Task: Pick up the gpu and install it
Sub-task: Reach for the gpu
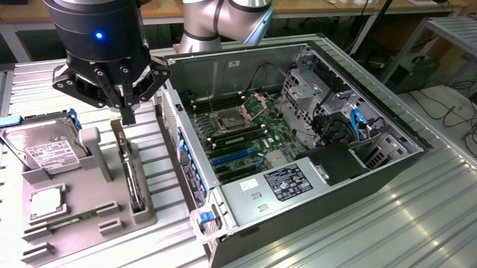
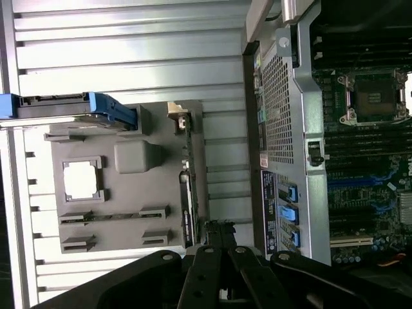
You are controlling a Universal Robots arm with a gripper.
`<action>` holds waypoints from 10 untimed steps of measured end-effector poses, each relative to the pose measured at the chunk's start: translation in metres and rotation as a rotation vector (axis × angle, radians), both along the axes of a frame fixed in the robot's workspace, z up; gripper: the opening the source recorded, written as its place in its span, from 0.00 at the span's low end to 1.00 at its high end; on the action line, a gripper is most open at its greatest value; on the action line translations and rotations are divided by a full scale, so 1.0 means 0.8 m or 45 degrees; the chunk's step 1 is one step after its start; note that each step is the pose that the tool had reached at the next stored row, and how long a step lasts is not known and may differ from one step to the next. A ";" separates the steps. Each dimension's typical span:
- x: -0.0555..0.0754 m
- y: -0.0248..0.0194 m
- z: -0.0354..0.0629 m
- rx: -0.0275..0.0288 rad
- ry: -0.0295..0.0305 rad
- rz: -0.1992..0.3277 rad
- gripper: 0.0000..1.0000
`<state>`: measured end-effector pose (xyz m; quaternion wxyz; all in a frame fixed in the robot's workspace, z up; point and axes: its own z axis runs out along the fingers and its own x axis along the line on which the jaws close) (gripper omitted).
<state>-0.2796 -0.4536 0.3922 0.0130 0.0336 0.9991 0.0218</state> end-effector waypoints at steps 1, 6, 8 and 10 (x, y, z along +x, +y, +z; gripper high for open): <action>-0.003 0.0004 0.000 -0.0001 0.0001 0.000 0.11; -0.014 0.0036 -0.001 0.0002 0.0002 0.019 0.11; -0.015 0.0040 -0.001 0.0002 0.0002 0.040 0.11; -0.016 0.0045 -0.001 0.0001 0.0002 0.064 0.11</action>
